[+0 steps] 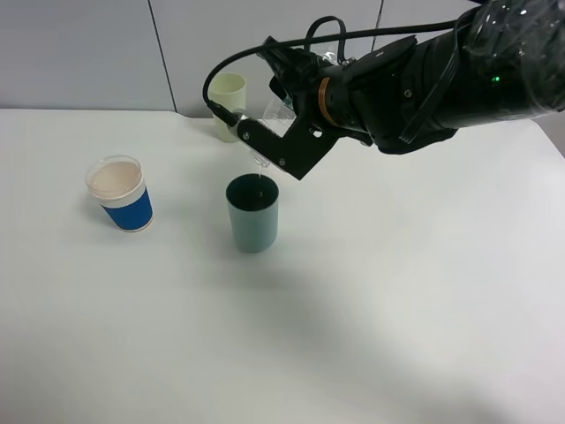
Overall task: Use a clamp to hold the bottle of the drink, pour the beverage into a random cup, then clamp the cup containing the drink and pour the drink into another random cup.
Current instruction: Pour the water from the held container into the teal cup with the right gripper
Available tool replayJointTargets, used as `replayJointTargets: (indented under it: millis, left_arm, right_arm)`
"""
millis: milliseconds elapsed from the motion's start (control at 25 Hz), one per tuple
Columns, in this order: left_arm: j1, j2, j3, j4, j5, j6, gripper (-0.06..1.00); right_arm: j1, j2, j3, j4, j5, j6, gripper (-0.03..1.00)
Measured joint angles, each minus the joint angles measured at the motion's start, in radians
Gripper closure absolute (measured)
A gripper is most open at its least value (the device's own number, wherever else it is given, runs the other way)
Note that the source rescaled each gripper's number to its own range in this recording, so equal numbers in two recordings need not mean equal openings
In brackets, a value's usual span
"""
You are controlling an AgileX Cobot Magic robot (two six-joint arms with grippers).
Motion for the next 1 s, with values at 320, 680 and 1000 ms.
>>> replayJointTargets:
  millis: [320,680,1000]
  left_arm:
    - [0.000,0.000,0.000,0.000,0.000,0.000,-0.06]
    - [0.000,0.000,0.000,0.000,0.000,0.000,-0.06]
    - [0.000,0.000,0.000,0.000,0.000,0.000,-0.06]
  right_arm:
    - [0.000,0.000,0.000,0.002,0.000,0.617,0.97]
    - [0.000,-0.001,0.000,0.145,-0.022,1.269,0.97]
    - [0.000,-0.082,0.000,0.495,-0.042,1.377,0.97]
